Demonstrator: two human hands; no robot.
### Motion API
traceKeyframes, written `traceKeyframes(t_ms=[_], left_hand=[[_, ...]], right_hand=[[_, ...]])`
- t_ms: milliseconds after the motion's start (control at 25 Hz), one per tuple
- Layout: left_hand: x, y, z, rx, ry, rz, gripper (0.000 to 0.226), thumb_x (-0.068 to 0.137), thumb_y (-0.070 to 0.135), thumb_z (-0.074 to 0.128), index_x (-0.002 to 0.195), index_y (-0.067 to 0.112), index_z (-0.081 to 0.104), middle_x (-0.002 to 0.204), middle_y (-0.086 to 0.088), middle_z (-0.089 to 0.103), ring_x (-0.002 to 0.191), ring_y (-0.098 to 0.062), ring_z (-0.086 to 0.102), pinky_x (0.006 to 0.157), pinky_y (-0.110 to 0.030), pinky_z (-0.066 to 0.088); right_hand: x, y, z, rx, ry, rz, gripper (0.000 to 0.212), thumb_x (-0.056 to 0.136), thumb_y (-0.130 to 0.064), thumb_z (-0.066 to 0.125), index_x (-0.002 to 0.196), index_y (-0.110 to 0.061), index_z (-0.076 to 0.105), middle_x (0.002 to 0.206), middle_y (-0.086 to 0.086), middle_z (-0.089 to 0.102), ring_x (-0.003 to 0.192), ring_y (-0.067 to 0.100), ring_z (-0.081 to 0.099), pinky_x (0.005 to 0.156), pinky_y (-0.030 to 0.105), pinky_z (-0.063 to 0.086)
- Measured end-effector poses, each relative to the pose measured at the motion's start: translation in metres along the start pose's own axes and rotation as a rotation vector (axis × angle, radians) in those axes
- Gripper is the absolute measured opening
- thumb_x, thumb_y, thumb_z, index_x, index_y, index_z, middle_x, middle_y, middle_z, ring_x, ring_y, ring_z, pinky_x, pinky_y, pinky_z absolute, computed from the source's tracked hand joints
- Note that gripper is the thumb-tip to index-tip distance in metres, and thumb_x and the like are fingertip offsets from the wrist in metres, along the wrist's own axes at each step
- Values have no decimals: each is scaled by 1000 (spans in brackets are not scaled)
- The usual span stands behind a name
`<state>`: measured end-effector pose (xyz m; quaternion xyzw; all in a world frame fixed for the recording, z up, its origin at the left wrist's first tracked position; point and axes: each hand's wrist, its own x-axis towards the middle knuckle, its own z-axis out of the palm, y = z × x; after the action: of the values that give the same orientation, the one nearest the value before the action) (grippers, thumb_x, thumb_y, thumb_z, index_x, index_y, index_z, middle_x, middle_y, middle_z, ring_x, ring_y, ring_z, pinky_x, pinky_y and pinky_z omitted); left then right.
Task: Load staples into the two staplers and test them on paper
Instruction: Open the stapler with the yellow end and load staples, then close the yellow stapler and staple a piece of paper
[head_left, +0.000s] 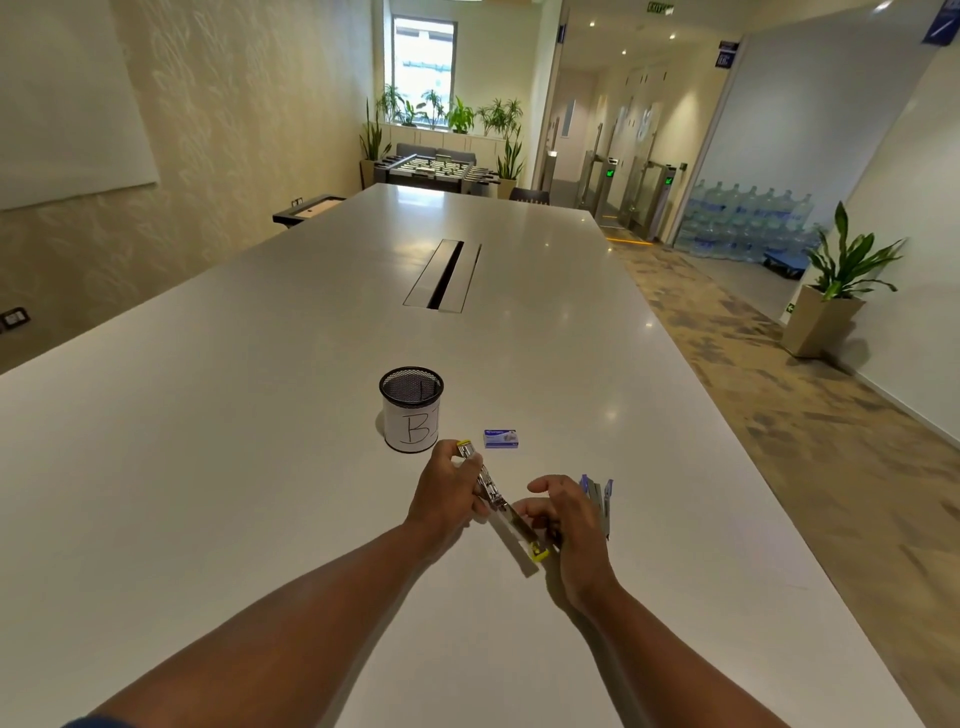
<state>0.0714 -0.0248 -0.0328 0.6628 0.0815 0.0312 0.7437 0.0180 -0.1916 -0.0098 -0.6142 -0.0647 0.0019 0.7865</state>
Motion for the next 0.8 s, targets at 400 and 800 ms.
traceKeyframes(t_ms=[400,800], left_hand=[[-1,4,-2,29,10,4,10,103,30,51,110,23,50,61,-5,62,45,-19,57,42,-26,37],[-2,6,-1,-11,-20,-41,12,105,24,50,113,16,47,75,-21,58,48,-26,58,39,-25,34]], right_hand=[[4,6,-2,14,51,8,30,92,-14,51,93,12,66,114,7,64,62,26,59,51,33,46],[17,-3,-24,147,76,225,40,65,-4,66,105,-3,58,105,22,73,81,41,72,62,39,56]])
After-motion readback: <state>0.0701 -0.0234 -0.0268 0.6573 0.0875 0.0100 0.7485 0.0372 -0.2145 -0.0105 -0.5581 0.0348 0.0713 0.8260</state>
